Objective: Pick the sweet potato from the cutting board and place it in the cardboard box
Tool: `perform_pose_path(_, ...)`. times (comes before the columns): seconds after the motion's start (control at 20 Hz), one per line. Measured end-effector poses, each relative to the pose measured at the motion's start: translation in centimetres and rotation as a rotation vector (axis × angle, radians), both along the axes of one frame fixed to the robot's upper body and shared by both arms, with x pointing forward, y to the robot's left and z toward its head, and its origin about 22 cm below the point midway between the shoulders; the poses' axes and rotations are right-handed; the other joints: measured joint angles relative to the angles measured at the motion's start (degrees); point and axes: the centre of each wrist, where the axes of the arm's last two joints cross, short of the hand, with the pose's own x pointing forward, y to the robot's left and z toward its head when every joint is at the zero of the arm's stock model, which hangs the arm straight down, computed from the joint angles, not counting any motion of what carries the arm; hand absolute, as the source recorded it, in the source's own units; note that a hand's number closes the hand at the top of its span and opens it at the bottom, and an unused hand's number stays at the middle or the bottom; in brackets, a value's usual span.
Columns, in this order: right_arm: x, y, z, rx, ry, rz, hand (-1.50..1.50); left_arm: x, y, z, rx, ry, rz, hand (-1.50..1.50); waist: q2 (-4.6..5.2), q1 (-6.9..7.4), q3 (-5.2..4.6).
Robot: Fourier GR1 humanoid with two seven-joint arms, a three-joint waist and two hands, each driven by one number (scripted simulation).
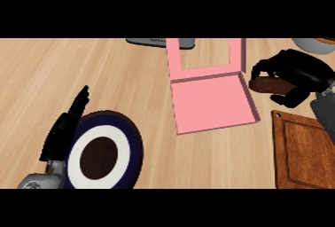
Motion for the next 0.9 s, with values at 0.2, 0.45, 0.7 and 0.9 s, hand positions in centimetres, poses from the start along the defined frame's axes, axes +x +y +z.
perform_pose_path(0.2,1.6,-1.8,2.0,0.161,0.035,0.151,1.50,0.2,0.0,0.0,-0.001,0.000,0.005,0.00,-0.11,-0.41,-0.09)
perform_pose_path(0.45,3.0,-2.6,3.5,0.386,0.045,0.242,1.50,0.2,0.0,-0.2,0.002,0.007,0.016,0.00,-0.47,-1.02,-0.20)
perform_pose_path(0.7,4.2,-2.0,5.4,0.494,0.052,0.302,1.50,0.4,0.3,-0.1,0.008,0.010,0.029,0.00,-0.85,-1.75,-0.32)
perform_pose_path(0.9,5.1,-0.2,6.9,0.537,0.070,0.354,1.50,0.4,-0.1,-0.5,0.008,0.019,0.040,0.00,-1.22,-2.55,-0.41)
